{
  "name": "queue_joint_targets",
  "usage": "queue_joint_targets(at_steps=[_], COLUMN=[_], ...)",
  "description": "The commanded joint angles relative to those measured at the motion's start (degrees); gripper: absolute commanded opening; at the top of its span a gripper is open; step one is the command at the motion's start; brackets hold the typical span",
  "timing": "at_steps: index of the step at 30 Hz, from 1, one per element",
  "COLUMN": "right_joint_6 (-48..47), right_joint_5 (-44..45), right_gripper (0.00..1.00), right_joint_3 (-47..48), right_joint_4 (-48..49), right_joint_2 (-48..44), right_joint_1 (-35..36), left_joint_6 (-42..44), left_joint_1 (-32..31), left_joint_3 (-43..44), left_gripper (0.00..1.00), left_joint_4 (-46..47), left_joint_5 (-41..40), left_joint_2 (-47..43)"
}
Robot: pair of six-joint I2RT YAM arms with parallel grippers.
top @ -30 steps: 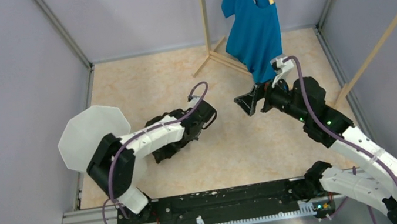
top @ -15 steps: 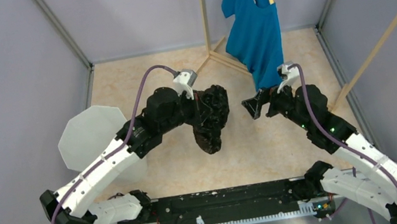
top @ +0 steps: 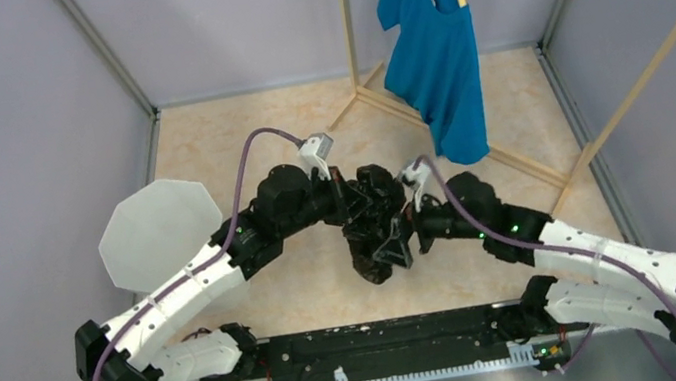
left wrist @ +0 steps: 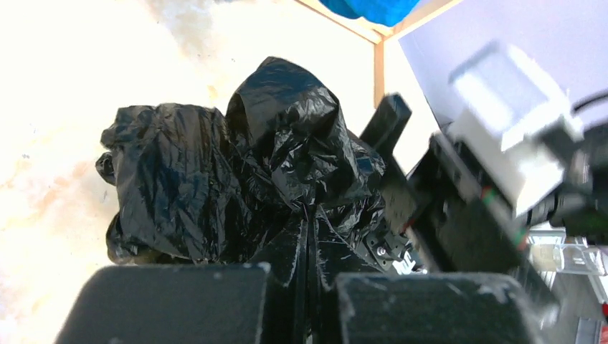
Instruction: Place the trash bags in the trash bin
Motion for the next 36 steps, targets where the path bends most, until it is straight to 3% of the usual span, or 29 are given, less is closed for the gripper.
queue_joint_targets(at_steps=[1,7,13,15,16,19,20,22,25,26,30,36], right_joint_6=[-3.6,-0.6,3.7,3.8,3.4,3.3,3.6,4.5,10.9,14.5,28.2,32.3], right_joint_5=[17.9,35.3,33.4,33.5,33.5,33.6,33.5,30.4,18.6,12.9,-9.8,-23.8], right_gripper=[0.99,0.95,0.76,0.61,0.5,0.08,0.0,0.0,0.0,0.0,0.0,0.0], right_joint_3=[-0.2,-5.6,-6.2,-6.6,-6.8,-7.1,-7.2,-8.4,-11.4,-12.8,-16.9,-9.1], right_joint_4=[4.4,13.7,22.0,23.1,23.1,20.4,19.1,18.5,22.1,24.7,42.7,51.2], right_joint_2=[3.4,6.8,8.1,7.0,6.3,3.1,2.0,-0.3,-2.9,-3.3,1.4,9.4], right_joint_1=[13.2,18.5,18.5,18.5,18.5,18.5,18.4,17.7,12.2,8.9,-3.0,-3.9], left_joint_6=[-5.0,-8.0,-8.5,-8.1,-7.7,-5.2,-4.1,-1.3,2.0,2.6,4.0,1.2], left_joint_1=[0.2,0.2,0.2,0.2,0.2,0.2,0.2,0.2,0.2,0.2,0.2,0.2], left_joint_3=[-3.6,-7.7,-7.4,-7.2,-7.2,-5.8,-4.8,-2.4,1.0,1.8,2.6,-3.7], left_gripper=[0.0,0.0,0.0,0.0,0.03,0.18,0.24,0.43,0.91,0.98,0.99,0.99], left_joint_4=[5.4,9.3,7.5,6.6,6.4,4.5,3.1,-0.6,-5.2,-6.5,-10.8,-14.1], left_joint_5=[-1.9,-0.6,-1.4,-2.3,-2.7,-4.1,-4.8,-6.5,-10.6,-11.8,-13.3,-15.1], left_joint_2=[-3.4,-6.7,-7.8,-8.1,-8.2,-8.4,-8.3,-8.1,-8.8,-9.5,-14.1,-23.0])
